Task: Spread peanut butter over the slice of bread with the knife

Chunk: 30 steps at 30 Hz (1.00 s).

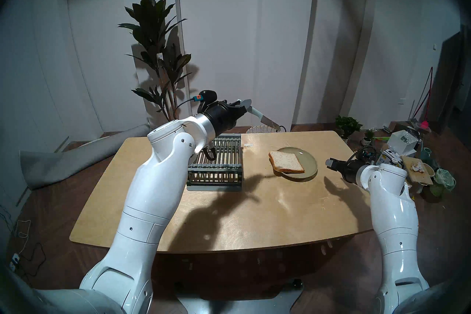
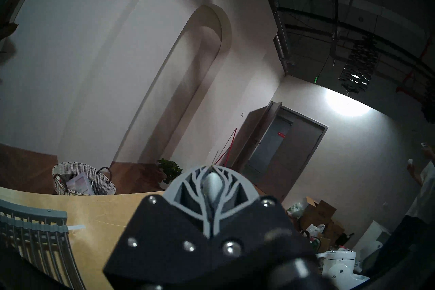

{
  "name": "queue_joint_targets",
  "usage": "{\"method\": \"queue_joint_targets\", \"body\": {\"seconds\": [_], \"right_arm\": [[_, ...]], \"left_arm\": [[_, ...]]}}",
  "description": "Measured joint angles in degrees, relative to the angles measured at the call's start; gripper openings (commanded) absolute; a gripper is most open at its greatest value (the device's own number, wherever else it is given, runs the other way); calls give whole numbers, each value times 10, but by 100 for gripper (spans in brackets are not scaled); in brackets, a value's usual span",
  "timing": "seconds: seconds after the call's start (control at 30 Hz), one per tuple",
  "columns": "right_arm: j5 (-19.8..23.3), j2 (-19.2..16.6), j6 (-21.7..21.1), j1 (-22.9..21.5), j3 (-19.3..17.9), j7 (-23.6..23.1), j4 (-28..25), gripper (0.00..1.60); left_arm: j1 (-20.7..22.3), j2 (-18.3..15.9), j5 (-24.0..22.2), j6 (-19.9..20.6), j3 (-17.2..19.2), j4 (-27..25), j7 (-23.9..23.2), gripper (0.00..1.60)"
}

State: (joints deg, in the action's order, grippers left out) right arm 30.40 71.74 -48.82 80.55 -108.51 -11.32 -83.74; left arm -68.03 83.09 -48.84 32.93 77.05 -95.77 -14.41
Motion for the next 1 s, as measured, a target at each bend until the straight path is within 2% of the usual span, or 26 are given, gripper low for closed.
{"method": "queue_joint_targets", "body": {"seconds": [0.13, 0.23, 0.4, 0.57, 0.77, 1.0], "right_arm": [[17, -13, -28, -11, -10, -23, 38, 160], [25, -22, -28, -19, -15, -47, 68, 160], [38, -34, -8, -29, -18, -91, 109, 160], [45, -43, 11, -38, -16, -130, 121, 160], [46, -52, 27, -48, -1, -155, 132, 160], [43, -56, 49, -58, 22, -171, 170, 160]], "left_arm": [[12, 14, -9, 0, -5, 28, 1, 0], [19, 23, -14, -1, -7, 47, 6, 0], [28, 38, -22, -1, -4, 71, 24, 0], [34, 48, -29, -1, 2, 76, 40, 0], [37, 53, -34, -1, 7, 77, 52, 0], [39, 61, -47, 1, 16, 85, 67, 0]]}}
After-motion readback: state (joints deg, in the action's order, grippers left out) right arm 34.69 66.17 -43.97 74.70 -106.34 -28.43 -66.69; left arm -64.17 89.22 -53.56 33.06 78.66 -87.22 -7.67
